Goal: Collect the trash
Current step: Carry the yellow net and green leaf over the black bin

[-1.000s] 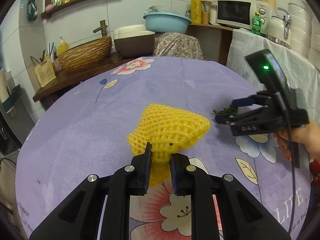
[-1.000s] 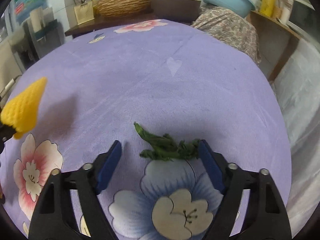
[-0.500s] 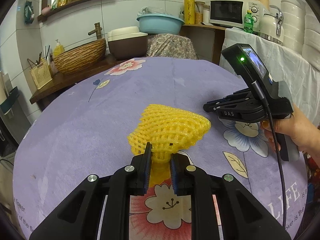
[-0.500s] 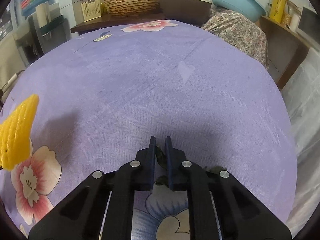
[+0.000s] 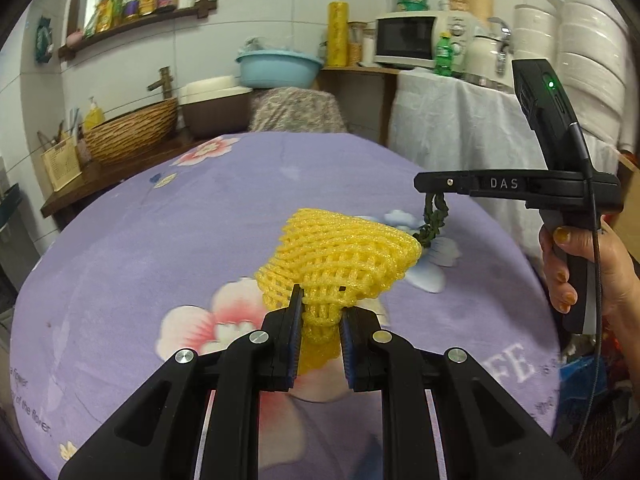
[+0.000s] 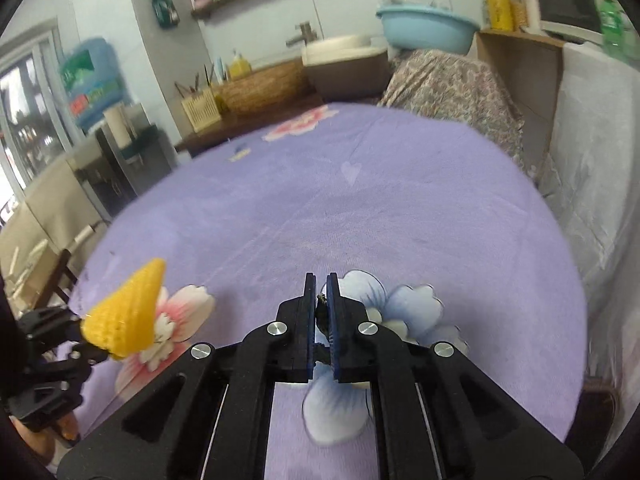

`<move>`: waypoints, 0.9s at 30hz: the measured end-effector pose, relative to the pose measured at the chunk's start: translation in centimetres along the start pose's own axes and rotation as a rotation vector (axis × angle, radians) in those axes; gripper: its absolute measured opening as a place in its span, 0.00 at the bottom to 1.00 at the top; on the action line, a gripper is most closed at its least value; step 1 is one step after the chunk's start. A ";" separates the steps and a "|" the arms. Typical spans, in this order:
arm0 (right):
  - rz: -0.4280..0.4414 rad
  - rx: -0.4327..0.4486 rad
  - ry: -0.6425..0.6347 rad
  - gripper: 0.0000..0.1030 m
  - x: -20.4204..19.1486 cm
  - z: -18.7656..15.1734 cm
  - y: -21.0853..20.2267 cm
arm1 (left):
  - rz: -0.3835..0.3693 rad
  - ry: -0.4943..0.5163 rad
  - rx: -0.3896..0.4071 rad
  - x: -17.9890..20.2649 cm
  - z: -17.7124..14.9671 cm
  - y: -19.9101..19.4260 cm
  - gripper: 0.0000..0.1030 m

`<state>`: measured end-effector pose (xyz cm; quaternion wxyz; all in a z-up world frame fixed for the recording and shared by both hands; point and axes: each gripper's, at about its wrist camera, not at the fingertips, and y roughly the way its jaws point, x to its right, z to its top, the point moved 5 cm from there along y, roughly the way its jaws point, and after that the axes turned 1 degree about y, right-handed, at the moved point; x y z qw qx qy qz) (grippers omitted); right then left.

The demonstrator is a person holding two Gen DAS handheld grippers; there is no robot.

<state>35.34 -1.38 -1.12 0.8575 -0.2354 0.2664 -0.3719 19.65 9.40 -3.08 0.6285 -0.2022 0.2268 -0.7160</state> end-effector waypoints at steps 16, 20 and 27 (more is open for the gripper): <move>-0.127 0.197 0.209 0.06 8.4 -10.4 -17.3 | -0.315 0.067 0.008 16.7 0.4 0.6 0.17; -0.236 0.248 0.275 0.06 11.6 -13.2 -20.7 | -0.390 0.112 -0.014 21.4 0.5 1.4 0.17; -0.491 0.175 0.383 0.06 18.4 -19.3 -21.7 | -0.444 0.183 -0.041 28.6 -0.1 3.9 0.17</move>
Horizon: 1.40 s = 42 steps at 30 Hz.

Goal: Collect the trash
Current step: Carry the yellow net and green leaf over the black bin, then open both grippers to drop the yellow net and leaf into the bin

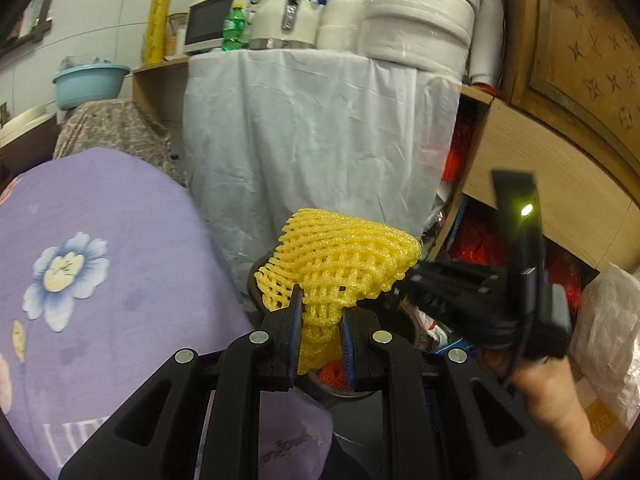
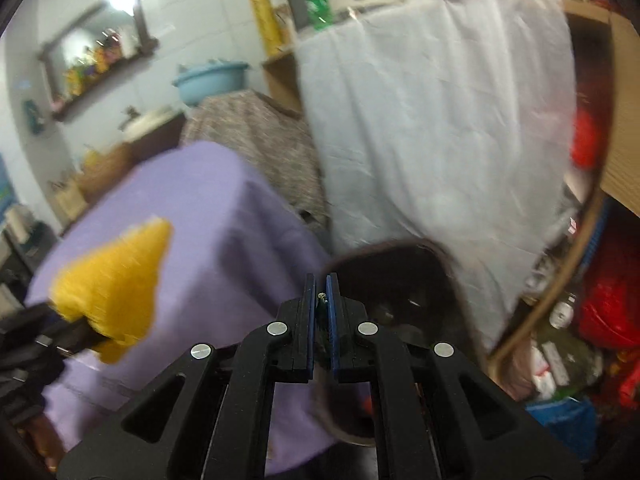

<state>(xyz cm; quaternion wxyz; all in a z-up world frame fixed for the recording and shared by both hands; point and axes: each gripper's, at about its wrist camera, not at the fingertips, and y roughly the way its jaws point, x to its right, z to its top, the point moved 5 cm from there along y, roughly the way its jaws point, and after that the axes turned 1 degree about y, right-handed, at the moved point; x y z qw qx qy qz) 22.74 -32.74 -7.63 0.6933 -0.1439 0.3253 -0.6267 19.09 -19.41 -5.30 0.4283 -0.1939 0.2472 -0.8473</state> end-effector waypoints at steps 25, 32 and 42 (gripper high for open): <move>-0.173 -0.308 0.060 0.06 8.8 -10.0 14.9 | -0.031 0.004 -0.141 2.2 -2.8 6.2 0.17; -0.180 -0.322 0.050 0.06 9.0 -10.1 15.8 | -0.035 0.004 -0.144 2.4 -2.9 6.3 0.17; -0.186 -0.321 0.046 0.30 8.9 -10.2 15.7 | -0.035 0.009 -0.147 2.5 -3.1 6.3 0.17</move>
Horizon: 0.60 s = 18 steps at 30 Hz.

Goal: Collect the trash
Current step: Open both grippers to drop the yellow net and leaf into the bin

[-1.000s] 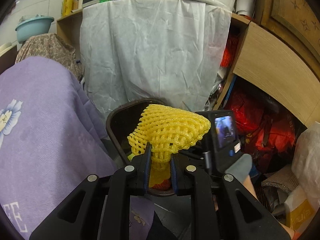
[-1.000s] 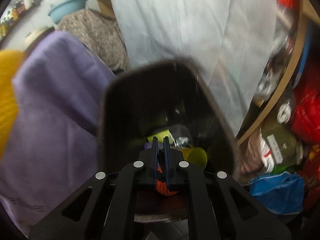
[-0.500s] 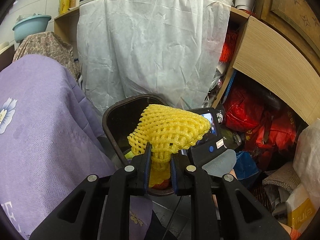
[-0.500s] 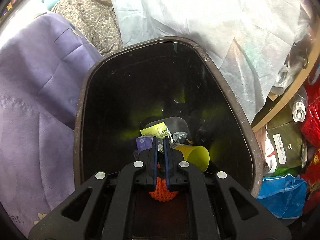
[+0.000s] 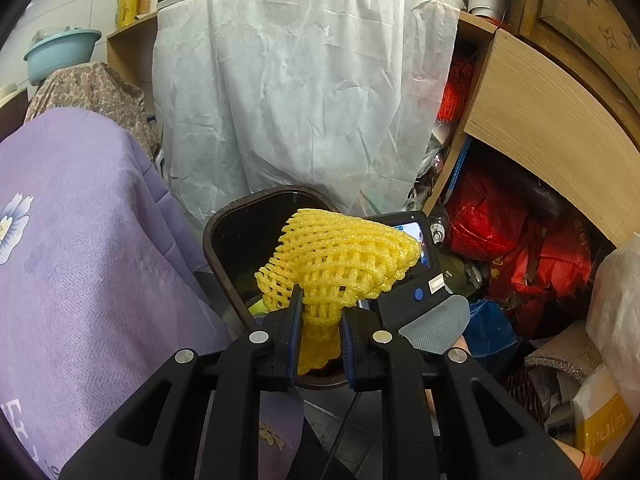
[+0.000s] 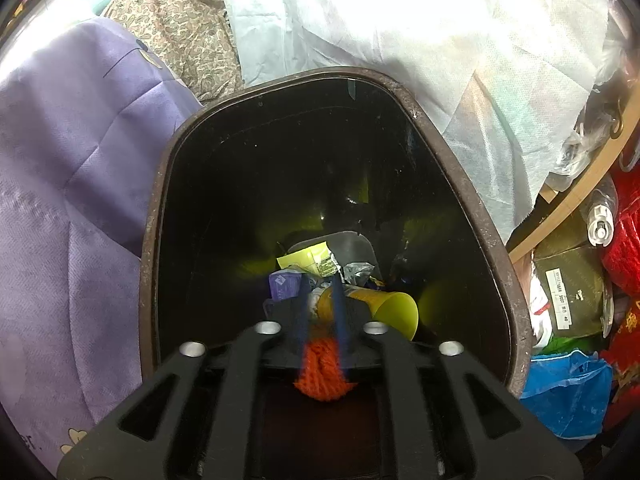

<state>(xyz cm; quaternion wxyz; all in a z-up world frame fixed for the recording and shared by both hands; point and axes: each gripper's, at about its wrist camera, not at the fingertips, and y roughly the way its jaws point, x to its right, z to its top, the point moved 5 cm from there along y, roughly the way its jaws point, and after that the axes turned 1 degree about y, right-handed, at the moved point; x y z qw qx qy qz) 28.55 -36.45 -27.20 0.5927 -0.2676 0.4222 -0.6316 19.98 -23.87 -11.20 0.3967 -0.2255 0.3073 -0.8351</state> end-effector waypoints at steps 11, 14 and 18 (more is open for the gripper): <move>-0.022 0.054 0.004 0.60 0.2 0.1 -1.5 | -0.015 -0.025 -0.014 -0.4 0.0 0.5 0.17; -0.044 0.076 0.004 0.66 0.4 0.0 -2.3 | -0.021 -0.032 -0.022 -0.4 0.1 1.0 0.17; -0.060 0.107 0.033 0.69 1.1 -0.4 -3.6 | -0.047 -0.036 -0.045 -0.1 0.5 2.1 0.17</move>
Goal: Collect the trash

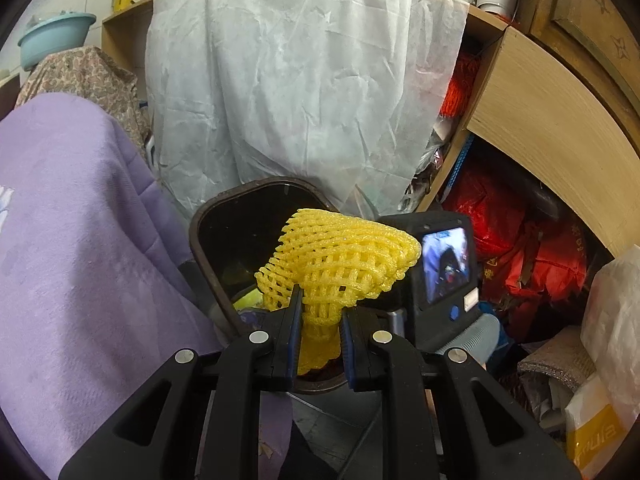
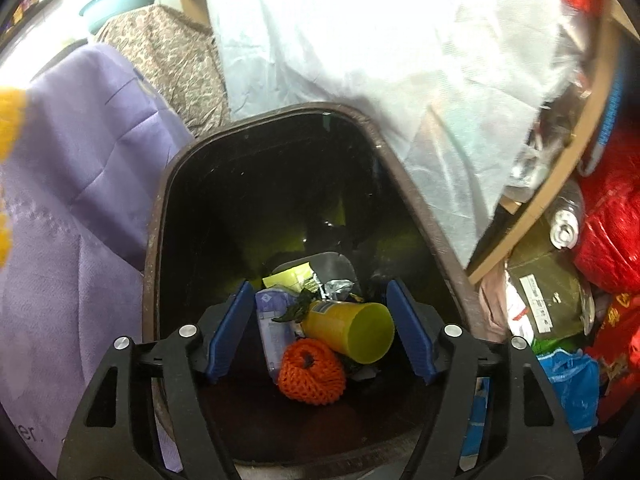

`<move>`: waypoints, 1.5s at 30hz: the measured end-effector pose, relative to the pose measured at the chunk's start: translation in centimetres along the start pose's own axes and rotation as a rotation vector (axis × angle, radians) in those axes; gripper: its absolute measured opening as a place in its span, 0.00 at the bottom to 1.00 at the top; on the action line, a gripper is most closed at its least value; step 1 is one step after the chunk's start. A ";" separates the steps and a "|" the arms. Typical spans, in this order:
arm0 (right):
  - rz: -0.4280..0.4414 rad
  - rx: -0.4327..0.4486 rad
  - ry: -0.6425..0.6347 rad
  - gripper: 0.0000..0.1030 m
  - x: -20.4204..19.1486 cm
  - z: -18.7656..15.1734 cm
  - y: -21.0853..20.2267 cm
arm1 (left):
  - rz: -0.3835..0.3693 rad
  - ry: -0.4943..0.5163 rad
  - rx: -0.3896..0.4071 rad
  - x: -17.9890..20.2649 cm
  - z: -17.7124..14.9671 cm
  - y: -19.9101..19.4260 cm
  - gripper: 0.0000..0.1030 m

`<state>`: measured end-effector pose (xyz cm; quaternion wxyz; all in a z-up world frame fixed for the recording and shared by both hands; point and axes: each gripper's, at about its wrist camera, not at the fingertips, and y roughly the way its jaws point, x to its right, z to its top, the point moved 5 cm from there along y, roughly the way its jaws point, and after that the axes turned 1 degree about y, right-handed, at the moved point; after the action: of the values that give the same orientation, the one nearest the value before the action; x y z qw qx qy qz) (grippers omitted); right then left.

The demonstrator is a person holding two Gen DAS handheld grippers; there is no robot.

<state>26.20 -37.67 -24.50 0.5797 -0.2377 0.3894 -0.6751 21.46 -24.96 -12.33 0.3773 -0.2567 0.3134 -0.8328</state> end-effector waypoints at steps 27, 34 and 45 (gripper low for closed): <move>-0.107 0.083 0.106 0.80 4.3 -2.5 -5.1 | 0.060 -0.011 -0.145 -0.4 1.4 9.4 0.67; -0.108 0.078 0.105 0.81 4.5 -2.6 -5.0 | 0.053 -0.024 -0.112 -0.3 1.5 8.2 0.70; -0.148 0.087 0.095 0.80 4.0 -2.5 -6.7 | 0.114 -0.006 0.164 0.5 2.4 -3.2 0.90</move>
<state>19.41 -40.72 -21.09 0.5188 -0.2083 0.3681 -0.7429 21.32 -24.46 -8.32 0.4449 -0.2092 0.2571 -0.8320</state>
